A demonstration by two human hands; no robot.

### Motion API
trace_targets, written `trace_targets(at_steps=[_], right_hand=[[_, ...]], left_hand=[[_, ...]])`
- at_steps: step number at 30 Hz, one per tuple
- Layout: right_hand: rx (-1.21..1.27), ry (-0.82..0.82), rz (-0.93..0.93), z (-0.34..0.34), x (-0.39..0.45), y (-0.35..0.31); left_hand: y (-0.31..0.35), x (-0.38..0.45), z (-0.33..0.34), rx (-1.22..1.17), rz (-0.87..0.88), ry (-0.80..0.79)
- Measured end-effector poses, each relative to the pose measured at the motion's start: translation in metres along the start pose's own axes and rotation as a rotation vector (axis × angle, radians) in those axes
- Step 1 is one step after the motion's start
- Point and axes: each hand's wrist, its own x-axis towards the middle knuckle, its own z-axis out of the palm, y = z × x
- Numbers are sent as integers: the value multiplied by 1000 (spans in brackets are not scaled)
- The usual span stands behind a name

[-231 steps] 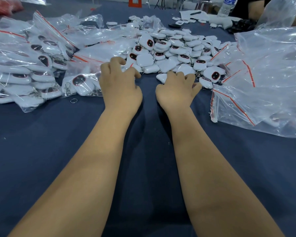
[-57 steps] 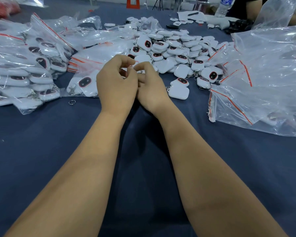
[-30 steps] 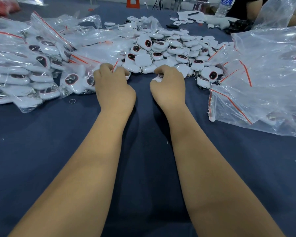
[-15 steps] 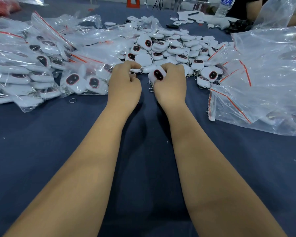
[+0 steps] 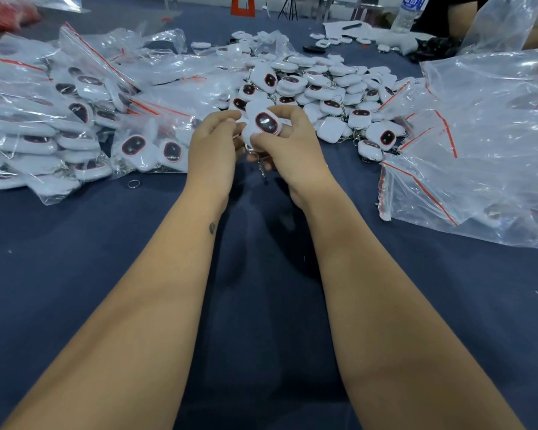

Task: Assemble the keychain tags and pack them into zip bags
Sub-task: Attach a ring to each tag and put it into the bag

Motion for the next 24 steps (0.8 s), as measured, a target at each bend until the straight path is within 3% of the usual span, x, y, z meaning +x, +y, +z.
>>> trace_targets(at_steps=[8,24], right_hand=[[-185,-49,-55,4,-1,6],[-199,-33,2,2,2,4]], left_hand=[[-2,-3,1,170,41,-97],[-8,-2,-1,278,91,-162]])
